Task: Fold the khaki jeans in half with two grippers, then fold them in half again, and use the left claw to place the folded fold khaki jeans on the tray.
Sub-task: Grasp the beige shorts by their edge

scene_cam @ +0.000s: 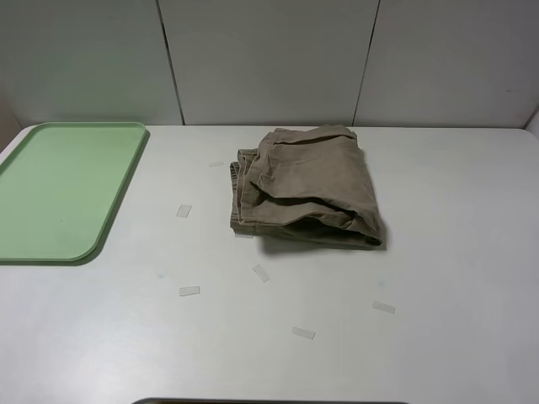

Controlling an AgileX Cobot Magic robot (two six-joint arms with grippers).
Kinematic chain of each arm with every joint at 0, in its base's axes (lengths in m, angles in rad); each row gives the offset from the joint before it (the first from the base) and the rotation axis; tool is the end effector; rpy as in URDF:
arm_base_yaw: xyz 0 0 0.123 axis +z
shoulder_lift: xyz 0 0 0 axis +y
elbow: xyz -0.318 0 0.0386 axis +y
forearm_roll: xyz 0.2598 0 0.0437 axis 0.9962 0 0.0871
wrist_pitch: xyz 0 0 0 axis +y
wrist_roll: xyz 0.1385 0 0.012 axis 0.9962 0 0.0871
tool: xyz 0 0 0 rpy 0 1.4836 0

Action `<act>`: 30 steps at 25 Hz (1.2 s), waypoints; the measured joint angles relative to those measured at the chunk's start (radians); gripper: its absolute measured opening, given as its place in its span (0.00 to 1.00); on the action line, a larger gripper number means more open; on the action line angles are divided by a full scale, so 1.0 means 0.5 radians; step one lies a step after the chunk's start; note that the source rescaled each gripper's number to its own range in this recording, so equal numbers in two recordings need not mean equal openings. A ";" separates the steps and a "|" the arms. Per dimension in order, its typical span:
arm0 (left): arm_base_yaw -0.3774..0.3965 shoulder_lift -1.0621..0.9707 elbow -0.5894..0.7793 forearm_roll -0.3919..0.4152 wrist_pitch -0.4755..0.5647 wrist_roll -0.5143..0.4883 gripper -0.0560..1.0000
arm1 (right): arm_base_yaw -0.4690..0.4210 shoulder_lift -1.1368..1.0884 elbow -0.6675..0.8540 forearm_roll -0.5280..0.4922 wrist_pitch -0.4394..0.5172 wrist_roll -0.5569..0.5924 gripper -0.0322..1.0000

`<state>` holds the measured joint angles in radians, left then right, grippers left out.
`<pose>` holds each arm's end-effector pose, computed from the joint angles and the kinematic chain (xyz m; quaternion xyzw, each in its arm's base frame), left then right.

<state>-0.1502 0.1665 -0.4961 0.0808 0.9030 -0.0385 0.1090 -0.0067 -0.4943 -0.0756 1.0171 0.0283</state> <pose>0.0480 0.0017 0.2745 0.0528 0.8542 -0.0087 0.5172 0.0157 -0.0073 0.2650 -0.0333 0.8401 -0.0007 0.5414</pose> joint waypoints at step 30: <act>0.000 2.792 -0.338 -3.446 -0.716 2.652 0.97 | 0.000 0.000 0.000 0.000 0.000 0.000 1.00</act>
<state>-0.1503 1.5627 -0.6652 -1.6422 0.5449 1.2874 0.1090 -0.0067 -0.4943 -0.0756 1.0171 0.0283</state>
